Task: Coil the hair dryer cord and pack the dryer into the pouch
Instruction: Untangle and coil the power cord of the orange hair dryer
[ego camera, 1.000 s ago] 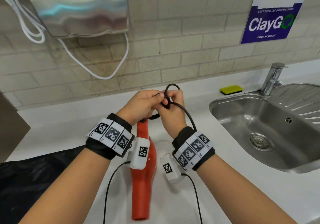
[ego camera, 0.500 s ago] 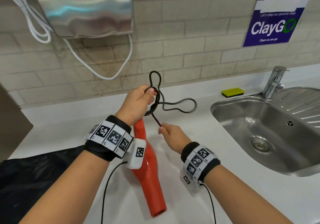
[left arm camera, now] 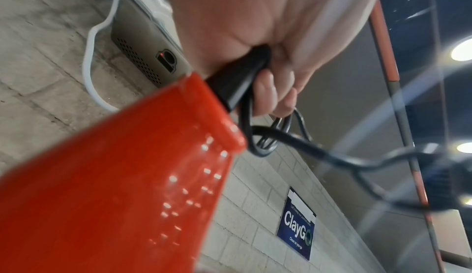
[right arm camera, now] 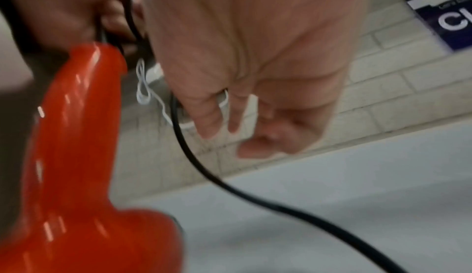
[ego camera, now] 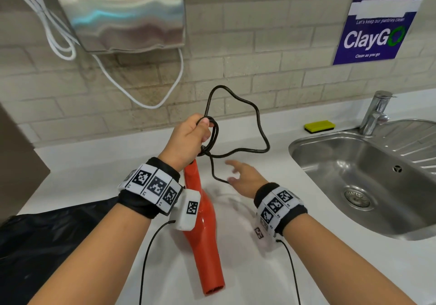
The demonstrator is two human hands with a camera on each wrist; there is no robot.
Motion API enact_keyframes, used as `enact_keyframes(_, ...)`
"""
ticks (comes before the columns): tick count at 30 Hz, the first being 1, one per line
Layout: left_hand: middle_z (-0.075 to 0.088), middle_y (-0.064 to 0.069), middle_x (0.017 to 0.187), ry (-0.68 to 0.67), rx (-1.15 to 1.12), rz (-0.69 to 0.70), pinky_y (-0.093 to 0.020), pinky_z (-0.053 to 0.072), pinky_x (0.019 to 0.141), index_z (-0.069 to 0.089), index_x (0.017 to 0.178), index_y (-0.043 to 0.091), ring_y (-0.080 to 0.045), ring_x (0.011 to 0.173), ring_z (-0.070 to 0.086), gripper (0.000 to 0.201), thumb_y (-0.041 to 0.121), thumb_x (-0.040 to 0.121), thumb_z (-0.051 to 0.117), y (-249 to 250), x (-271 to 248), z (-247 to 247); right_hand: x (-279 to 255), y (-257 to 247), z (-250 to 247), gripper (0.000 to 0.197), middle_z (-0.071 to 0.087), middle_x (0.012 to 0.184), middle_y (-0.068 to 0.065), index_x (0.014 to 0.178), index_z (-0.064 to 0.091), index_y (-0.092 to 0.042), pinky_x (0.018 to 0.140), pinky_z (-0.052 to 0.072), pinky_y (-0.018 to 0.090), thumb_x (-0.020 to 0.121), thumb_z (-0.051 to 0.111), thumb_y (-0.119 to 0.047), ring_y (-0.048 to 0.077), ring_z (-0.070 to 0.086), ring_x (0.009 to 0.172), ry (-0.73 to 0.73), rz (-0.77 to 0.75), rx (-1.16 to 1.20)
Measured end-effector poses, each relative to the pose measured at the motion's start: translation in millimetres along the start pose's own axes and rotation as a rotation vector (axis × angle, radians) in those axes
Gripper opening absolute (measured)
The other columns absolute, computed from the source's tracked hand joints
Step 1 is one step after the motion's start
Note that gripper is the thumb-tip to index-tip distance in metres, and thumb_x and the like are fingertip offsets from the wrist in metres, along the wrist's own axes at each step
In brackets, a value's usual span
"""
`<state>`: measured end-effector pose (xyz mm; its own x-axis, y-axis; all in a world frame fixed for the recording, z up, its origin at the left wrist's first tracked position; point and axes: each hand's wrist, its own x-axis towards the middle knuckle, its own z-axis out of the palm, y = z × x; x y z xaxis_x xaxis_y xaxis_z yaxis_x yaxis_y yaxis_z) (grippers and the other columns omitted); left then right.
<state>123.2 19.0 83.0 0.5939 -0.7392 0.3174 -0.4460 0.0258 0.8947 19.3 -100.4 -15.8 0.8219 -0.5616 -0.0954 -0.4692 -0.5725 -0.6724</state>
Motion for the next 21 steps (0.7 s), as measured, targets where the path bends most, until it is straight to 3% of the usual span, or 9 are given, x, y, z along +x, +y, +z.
enact_keyframes(1, 0.039, 0.002, 0.060, -0.013, -0.004, 0.003, -0.010, 0.026, 0.038, 0.053, 0.081, 0.023, 0.000, 0.033, 0.035, 0.026, 0.019, 0.099, 0.034, 1, 0, 2, -5, -15, -2, 0.052, 0.045, 0.137, 0.003, 0.139, 0.034, -0.027, 0.095, 0.042, 0.026, 0.091, 0.048, -0.014, 0.011, 0.056, 0.097, -0.004, -0.104, 0.164)
enact_keyframes(3, 0.039, 0.001, 0.060, -0.036, -0.009, 0.008, -0.010, 0.027, 0.038, 0.052, 0.081, 0.021, 0.000, 0.034, 0.036, 0.026, 0.018, 0.099, 0.034, 3, -1, 5, -10, -40, -3, 0.052, 0.047, 0.131, -0.002, 0.139, 0.033, -0.028, 0.068, 0.050, 0.016, 0.092, 0.045, -0.008, 0.005, 0.053, 0.073, -0.053, -0.248, 0.419)
enact_keyframes(5, 0.040, 0.001, 0.060, -0.052, -0.005, 0.016, -0.009, 0.027, 0.039, 0.051, 0.081, 0.016, 0.000, 0.036, 0.036, 0.025, 0.017, 0.099, 0.034, 5, -1, 8, -10, -53, -2, 0.039, 0.057, 0.106, -0.002, 0.126, 0.044, -0.026, 0.048, 0.044, 0.013, 0.093, 0.043, -0.006, 0.008, 0.056, 0.066, -0.100, -0.325, 0.553)
enact_keyframes(7, 0.039, 0.001, 0.060, -0.067, 0.009, 0.030, -0.008, 0.026, 0.039, 0.051, 0.081, 0.016, 0.000, 0.035, 0.036, 0.026, 0.017, 0.099, 0.033, 6, -2, 9, -9, -55, 0, 0.022, 0.055, 0.077, -0.004, 0.092, 0.055, -0.024, 0.045, 0.037, 0.011, 0.094, 0.044, -0.005, 0.002, 0.052, 0.056, -0.110, -0.335, 0.628)
enact_keyframes(9, 0.039, 0.001, 0.060, -0.082, 0.016, 0.035, -0.009, 0.026, 0.039, 0.052, 0.080, 0.019, 0.000, 0.033, 0.034, 0.027, 0.018, 0.100, 0.033, 6, -4, 9, -4, -50, 4, 0.028, 0.048, 0.063, -0.003, 0.072, 0.053, -0.022, 0.044, 0.033, 0.008, 0.094, 0.044, -0.008, -0.003, 0.044, 0.043, -0.066, -0.270, 0.671)
enact_keyframes(13, 0.038, 0.001, 0.059, -0.064, -0.030, 0.006, -0.013, 0.024, 0.037, 0.052, 0.079, 0.021, -0.002, 0.032, 0.028, 0.028, 0.019, 0.099, 0.033, 5, -5, 5, 10, -21, 7, 0.031, 0.044, 0.056, -0.002, 0.065, 0.049, -0.022, 0.039, 0.030, 0.008, 0.092, 0.043, -0.008, 0.002, 0.040, 0.041, 0.108, -0.099, 0.541)
enact_keyframes(16, 0.037, 0.002, 0.059, -0.020, -0.068, -0.043, -0.014, 0.023, 0.036, 0.052, 0.080, 0.021, -0.001, 0.033, 0.024, 0.028, 0.020, 0.100, 0.033, 3, -4, -2, 14, 16, 5, 0.029, 0.044, 0.059, 0.002, 0.065, 0.047, -0.017, 0.036, 0.033, 0.013, 0.091, 0.044, -0.004, 0.004, 0.043, 0.036, 0.048, 0.170, 0.397)
enact_keyframes(19, 0.035, 0.001, 0.060, -0.007, -0.101, -0.078, -0.013, 0.021, 0.036, 0.049, 0.077, 0.018, 0.000, 0.033, 0.023, 0.029, 0.020, 0.100, 0.032, 4, -5, -7, 10, 46, 2, 0.012, 0.048, 0.063, -0.001, 0.081, 0.049, -0.014, 0.044, 0.039, 0.019, 0.091, 0.044, -0.010, 0.010, 0.047, 0.051, -0.046, 0.331, 0.160)
enact_keyframes(21, 0.034, 0.000, 0.061, 0.000, -0.121, -0.090, -0.013, 0.020, 0.036, 0.050, 0.079, 0.016, 0.000, 0.032, 0.022, 0.028, 0.019, 0.100, 0.031, 5, -5, -9, 11, 55, -2, 0.015, 0.049, 0.065, -0.002, 0.076, 0.049, -0.015, 0.045, 0.042, 0.017, 0.090, 0.047, -0.010, 0.012, 0.051, 0.059, -0.079, 0.377, 0.068)
